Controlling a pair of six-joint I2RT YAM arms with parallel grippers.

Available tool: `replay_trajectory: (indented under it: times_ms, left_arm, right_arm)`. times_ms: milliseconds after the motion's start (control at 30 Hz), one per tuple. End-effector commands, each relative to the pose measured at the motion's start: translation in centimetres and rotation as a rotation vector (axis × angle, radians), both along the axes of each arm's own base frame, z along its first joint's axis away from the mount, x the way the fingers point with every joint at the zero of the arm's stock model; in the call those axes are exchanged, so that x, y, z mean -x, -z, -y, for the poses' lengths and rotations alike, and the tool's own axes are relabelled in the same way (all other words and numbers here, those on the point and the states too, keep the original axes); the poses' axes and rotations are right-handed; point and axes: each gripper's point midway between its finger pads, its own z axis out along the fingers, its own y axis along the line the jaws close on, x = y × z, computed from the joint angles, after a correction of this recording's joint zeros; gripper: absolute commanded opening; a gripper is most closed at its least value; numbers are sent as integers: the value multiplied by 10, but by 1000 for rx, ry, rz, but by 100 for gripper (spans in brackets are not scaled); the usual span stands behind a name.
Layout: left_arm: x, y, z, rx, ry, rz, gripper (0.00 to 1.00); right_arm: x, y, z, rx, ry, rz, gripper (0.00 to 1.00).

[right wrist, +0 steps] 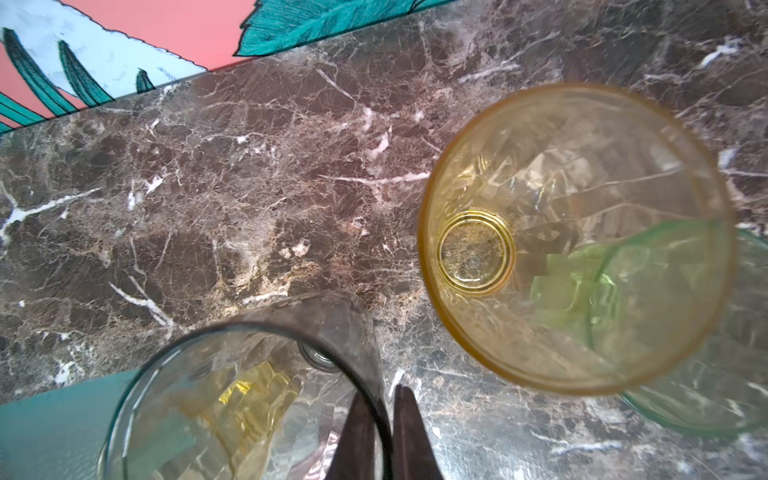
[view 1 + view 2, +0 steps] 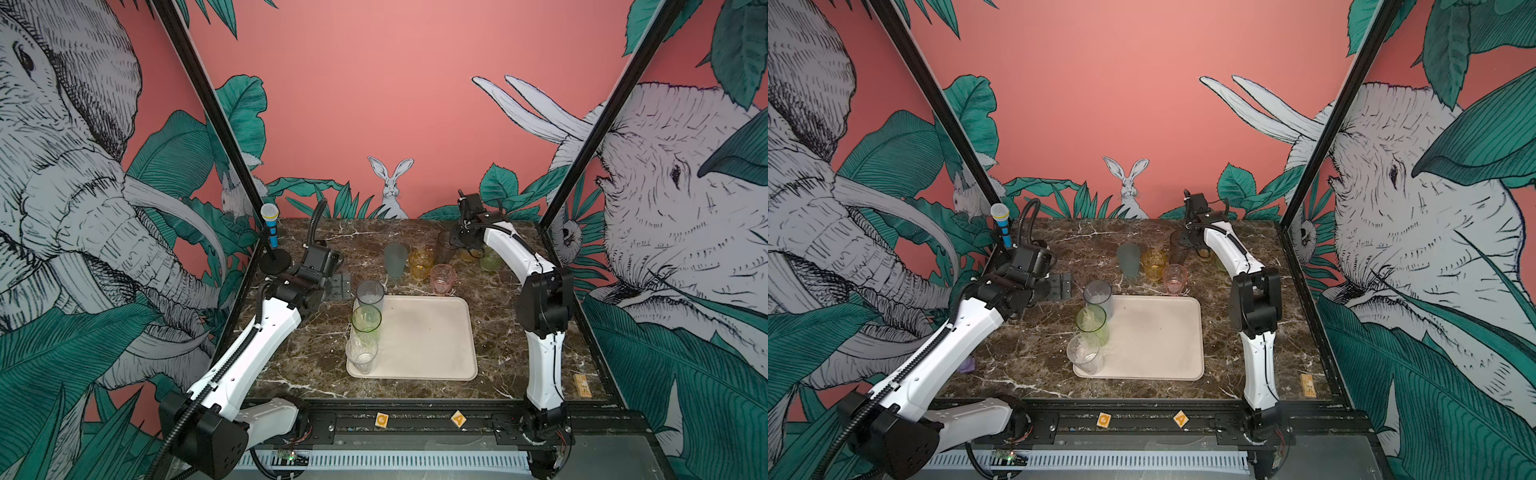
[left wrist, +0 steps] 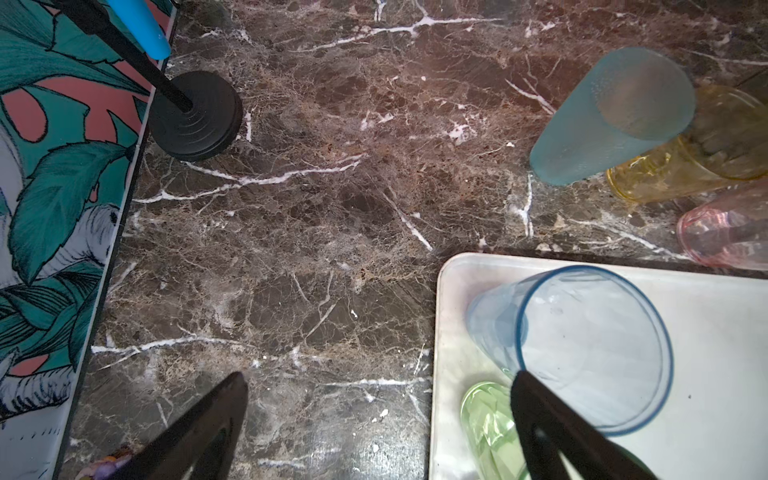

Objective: Place the glasses into the tray
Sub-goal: Pick up the glass from the top-center of the table.

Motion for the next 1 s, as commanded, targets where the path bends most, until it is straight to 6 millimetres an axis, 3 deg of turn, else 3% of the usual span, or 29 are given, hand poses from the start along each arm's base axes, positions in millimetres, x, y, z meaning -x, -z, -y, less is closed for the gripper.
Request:
replay_trajectory:
  times_ms: [0, 567, 767, 967]
  left_arm:
    - [9, -2, -5, 22, -18, 4, 99]
    - [16, -7, -6, 40, -15, 21, 99]
    - [15, -8, -6, 44, -15, 26, 99]
    - [17, -6, -6, 48, -21, 22, 99]
  right_arm:
    - [8, -51, 5, -13, -12, 84, 0]
    - [61, -151, 9, -77, -64, 177, 0]
    - [91, -174, 7, -84, -100, 189, 0]
    - [130, -182, -7, -59, -175, 171, 0]
